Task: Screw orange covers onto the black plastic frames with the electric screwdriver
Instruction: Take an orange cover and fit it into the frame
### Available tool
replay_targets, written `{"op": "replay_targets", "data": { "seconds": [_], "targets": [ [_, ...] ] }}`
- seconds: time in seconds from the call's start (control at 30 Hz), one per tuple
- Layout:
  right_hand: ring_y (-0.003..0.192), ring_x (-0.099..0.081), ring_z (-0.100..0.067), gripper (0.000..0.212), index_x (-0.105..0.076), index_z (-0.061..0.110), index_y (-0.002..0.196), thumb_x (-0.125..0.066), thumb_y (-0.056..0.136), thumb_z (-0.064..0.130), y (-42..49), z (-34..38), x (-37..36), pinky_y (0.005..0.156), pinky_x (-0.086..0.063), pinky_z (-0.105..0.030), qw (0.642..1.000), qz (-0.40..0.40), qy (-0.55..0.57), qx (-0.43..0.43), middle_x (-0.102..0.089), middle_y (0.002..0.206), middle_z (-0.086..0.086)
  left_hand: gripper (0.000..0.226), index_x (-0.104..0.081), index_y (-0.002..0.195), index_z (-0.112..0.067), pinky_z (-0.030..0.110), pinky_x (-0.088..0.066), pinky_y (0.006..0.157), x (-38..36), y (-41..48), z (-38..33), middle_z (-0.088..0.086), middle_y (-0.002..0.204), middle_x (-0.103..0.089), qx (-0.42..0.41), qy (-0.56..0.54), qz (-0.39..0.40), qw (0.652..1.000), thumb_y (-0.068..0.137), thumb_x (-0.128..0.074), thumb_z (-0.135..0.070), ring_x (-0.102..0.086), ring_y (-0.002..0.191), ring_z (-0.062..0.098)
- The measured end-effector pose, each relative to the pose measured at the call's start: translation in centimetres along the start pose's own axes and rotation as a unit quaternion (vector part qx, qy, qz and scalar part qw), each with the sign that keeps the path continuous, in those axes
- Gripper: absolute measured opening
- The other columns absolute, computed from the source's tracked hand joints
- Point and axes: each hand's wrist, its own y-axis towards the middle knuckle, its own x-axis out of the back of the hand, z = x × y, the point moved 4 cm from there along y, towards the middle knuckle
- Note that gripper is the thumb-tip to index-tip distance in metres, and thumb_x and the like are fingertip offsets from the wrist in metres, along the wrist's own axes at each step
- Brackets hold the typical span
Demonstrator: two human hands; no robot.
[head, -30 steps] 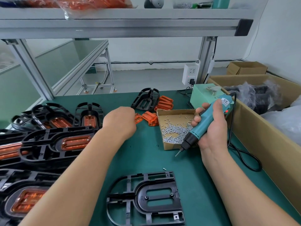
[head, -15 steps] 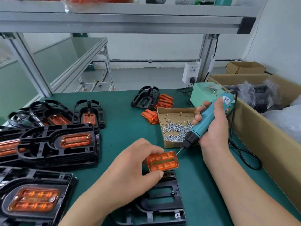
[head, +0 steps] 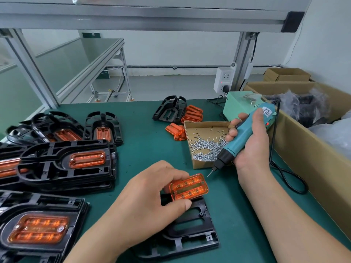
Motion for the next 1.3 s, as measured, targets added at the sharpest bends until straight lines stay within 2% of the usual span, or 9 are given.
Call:
{"op": "replay_targets", "data": {
  "seconds": [0.13,0.37,0.57,0.7,0.9,1.03,1.13,1.23,1.3],
  "targets": [
    [0.056,-0.055,-0.014,0.041,-0.063,0.015,0.104,-0.063,0.101,0.056,0.0,0.0,-0.1,0.051,-0.049,-0.026,1.0,0.004,0.003,0.0,-0.066,0.083,-0.004,0.041,-0.062,0.12,-0.05,0.026,-0.05,0.085,0.1,-0.1,-0.2,-0.02,0.111,-0.06,-0.009,0.03,0.012,0.999,0.081,-0.071,-0.057,-0.061,0.106,0.007],
    [0.056,-0.056,-0.014,0.042,-0.062,0.014,0.108,-0.063,0.101,0.055,0.1,-0.1,0.0,0.052,-0.049,-0.026,1.0,0.002,0.007,-0.004,-0.066,0.083,-0.005,0.045,-0.065,0.122,-0.047,0.016,-0.036,0.1,-0.7,-0.5,-0.3,-0.031,0.114,-0.04,-0.046,0.127,0.111,0.985,0.082,-0.062,-0.066,-0.04,0.121,-0.002],
    [0.055,-0.055,-0.015,0.04,-0.063,0.015,0.104,-0.062,0.102,0.055,0.1,-0.1,0.0,0.051,-0.049,-0.025,1.0,0.0,0.011,-0.007,-0.066,0.082,-0.004,0.047,-0.065,0.121,-0.048,0.011,-0.038,0.092,-0.5,-0.6,-0.6,-0.032,0.12,-0.035,-0.05,0.14,0.112,0.983,0.08,-0.06,-0.069,-0.039,0.122,-0.004],
    [0.056,-0.056,-0.015,0.04,-0.063,0.014,0.106,-0.062,0.102,0.054,0.1,-0.1,0.0,0.051,-0.049,-0.026,1.0,0.002,0.011,-0.002,-0.066,0.083,-0.006,0.047,-0.068,0.117,-0.046,0.013,-0.041,0.091,-0.6,-0.7,-0.8,-0.031,0.12,-0.035,-0.055,0.146,0.121,0.98,0.078,-0.059,-0.072,-0.039,0.123,-0.004],
    [0.057,-0.056,-0.015,0.041,-0.062,0.014,0.107,-0.063,0.101,0.055,0.1,-0.1,0.1,0.052,-0.05,-0.026,1.0,0.01,0.011,-0.004,-0.066,0.085,-0.006,0.051,-0.059,0.124,-0.052,0.012,-0.038,0.092,-0.8,-0.6,-0.4,-0.032,0.119,-0.037,-0.046,0.153,0.144,0.977,0.079,-0.055,-0.077,-0.036,0.122,-0.007],
    [0.057,-0.057,-0.015,0.041,-0.063,0.014,0.107,-0.063,0.102,0.054,0.1,-0.1,0.1,0.051,-0.05,-0.027,1.0,0.012,0.012,-0.001,-0.066,0.084,-0.006,0.062,-0.058,0.126,-0.054,0.011,-0.037,0.09,-0.7,-0.7,-0.1,-0.035,0.122,-0.036,-0.038,0.143,0.149,0.978,0.075,-0.052,-0.089,-0.035,0.123,-0.01],
    [0.056,-0.057,-0.015,0.04,-0.062,0.014,0.106,-0.062,0.102,0.054,0.1,-0.1,0.1,0.051,-0.05,-0.027,1.0,0.016,0.014,-0.002,-0.066,0.084,-0.006,0.052,-0.059,0.117,-0.051,0.014,-0.04,0.09,-0.6,-0.6,0.0,-0.033,0.119,-0.04,-0.03,0.141,0.136,0.98,0.084,-0.043,-0.087,-0.04,0.119,-0.008],
    [0.057,-0.057,-0.015,0.041,-0.062,0.014,0.107,-0.063,0.102,0.054,0.2,-0.1,0.2,0.052,-0.05,-0.027,1.0,0.014,0.01,-0.001,-0.067,0.084,-0.005,0.038,-0.047,0.114,-0.051,0.015,-0.041,0.088,-0.7,-0.3,0.2,-0.032,0.116,-0.045,-0.01,0.143,0.121,0.982,0.089,-0.039,-0.079,-0.044,0.113,-0.009],
    [0.057,-0.057,-0.015,0.041,-0.062,0.014,0.107,-0.063,0.102,0.055,0.2,-0.1,0.2,0.052,-0.05,-0.026,1.0,0.013,0.01,0.0,-0.067,0.083,-0.005,0.047,-0.037,0.128,-0.054,0.014,-0.038,0.093,-0.9,-0.3,0.5,-0.035,0.121,-0.045,0.007,0.156,0.118,0.981,0.088,-0.036,-0.079,-0.041,0.118,-0.013]
  ]
}}
